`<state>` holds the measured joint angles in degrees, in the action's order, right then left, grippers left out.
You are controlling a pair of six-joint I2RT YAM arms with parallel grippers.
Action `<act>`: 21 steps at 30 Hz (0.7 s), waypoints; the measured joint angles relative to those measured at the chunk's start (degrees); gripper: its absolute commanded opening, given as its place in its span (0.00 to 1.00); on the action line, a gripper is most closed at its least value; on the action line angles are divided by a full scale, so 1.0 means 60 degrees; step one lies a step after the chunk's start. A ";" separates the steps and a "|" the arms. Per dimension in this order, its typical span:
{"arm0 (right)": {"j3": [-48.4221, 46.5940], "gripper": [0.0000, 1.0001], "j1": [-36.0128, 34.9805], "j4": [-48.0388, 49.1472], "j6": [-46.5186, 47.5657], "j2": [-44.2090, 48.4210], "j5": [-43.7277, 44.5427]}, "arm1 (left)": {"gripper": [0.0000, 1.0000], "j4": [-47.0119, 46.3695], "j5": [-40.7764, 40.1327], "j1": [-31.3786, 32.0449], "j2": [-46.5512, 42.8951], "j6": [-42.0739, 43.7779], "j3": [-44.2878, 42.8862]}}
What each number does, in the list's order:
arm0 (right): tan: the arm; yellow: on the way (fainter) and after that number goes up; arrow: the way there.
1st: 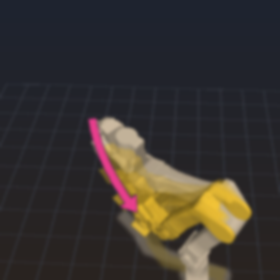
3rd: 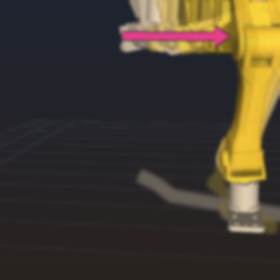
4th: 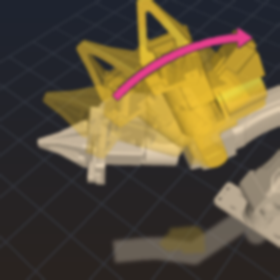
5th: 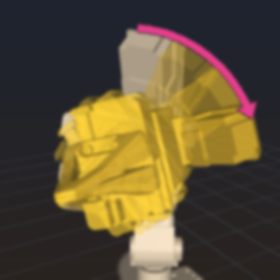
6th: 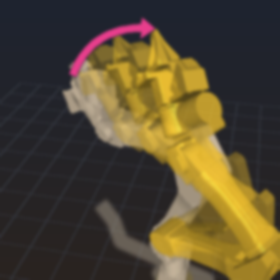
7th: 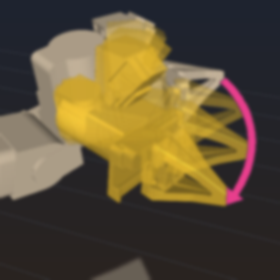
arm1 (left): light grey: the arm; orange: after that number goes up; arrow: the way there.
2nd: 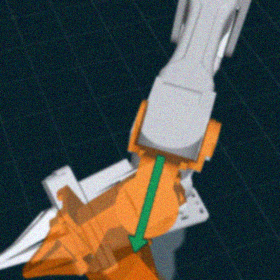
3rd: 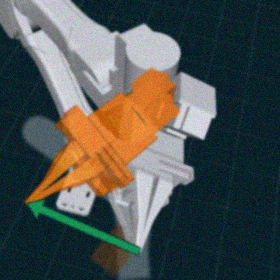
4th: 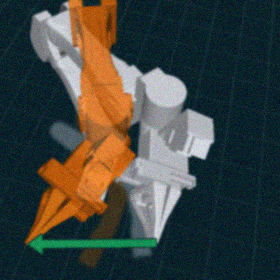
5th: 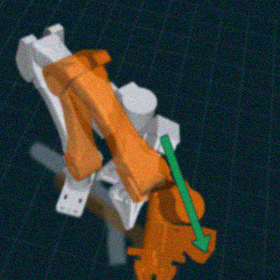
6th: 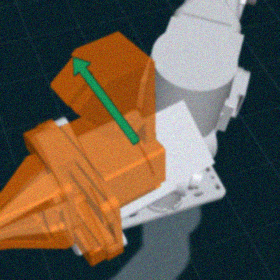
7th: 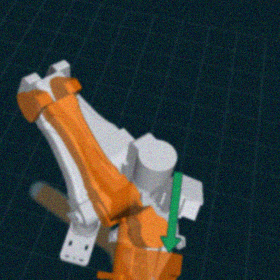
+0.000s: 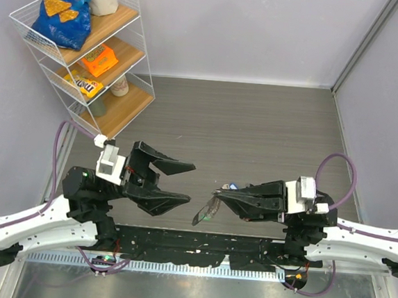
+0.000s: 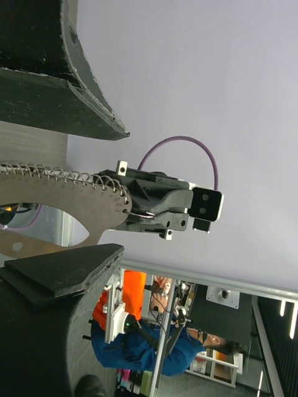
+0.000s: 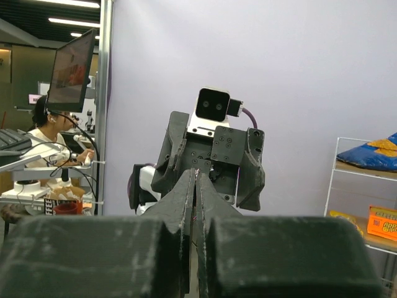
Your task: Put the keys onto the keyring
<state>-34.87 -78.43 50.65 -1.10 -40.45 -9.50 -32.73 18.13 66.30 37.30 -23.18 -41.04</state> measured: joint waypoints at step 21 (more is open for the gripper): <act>-0.0437 0.05 0.0000 0.0102 0.0535 -0.0561 -0.0441 | 0.50 0.0160 0.1705 0.0000 0.1060 -0.0612 -0.0965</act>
<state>-37.50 -78.43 51.27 2.11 -43.81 -12.14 -31.77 28.36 66.30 43.66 -26.85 -46.83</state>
